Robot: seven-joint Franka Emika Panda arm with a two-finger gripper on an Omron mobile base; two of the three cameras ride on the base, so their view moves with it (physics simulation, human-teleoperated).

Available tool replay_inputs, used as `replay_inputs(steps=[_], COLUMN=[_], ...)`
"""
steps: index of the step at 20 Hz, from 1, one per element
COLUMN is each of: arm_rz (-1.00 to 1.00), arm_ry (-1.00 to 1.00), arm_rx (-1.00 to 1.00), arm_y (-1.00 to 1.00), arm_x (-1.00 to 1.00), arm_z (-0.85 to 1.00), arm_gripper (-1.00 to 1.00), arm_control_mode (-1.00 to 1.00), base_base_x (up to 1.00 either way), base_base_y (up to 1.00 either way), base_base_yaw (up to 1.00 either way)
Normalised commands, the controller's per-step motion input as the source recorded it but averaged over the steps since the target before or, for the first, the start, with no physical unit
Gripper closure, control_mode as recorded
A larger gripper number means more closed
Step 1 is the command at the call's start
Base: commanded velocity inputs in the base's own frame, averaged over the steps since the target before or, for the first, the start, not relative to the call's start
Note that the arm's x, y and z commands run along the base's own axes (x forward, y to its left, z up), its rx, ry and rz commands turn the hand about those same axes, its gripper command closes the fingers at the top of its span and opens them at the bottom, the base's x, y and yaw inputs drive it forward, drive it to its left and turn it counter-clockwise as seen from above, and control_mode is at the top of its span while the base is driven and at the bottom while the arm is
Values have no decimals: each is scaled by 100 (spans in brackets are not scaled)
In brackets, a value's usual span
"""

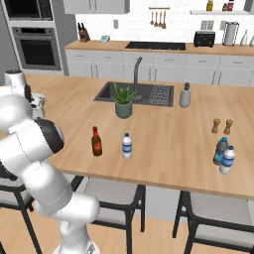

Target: Move the plastic bottles in the middle to the plastics group, and the glass bottles in the middle to the glass group.

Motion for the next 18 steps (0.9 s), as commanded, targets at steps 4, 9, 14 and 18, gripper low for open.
replay_inputs(steps=[4, 9, 14, 18], arm_rz=[0, 0, 0, 0], arm_ry=[0, 0, 0, 0], arm_rx=[-2, -4, -4, -2], arm_y=[49, 43, 33, 27], arm_x=[1, 12, 29, 23], arm_z=[3, 0, 0, 0], arm_gripper=[100, 100, 100, 100], arm_control_mode=[-100, -100, -100, -100], base_base_x=[0, 0, 0, 0], base_base_y=[0, 0, 0, 0], base_base_yaw=[0, 0, 0, 0])
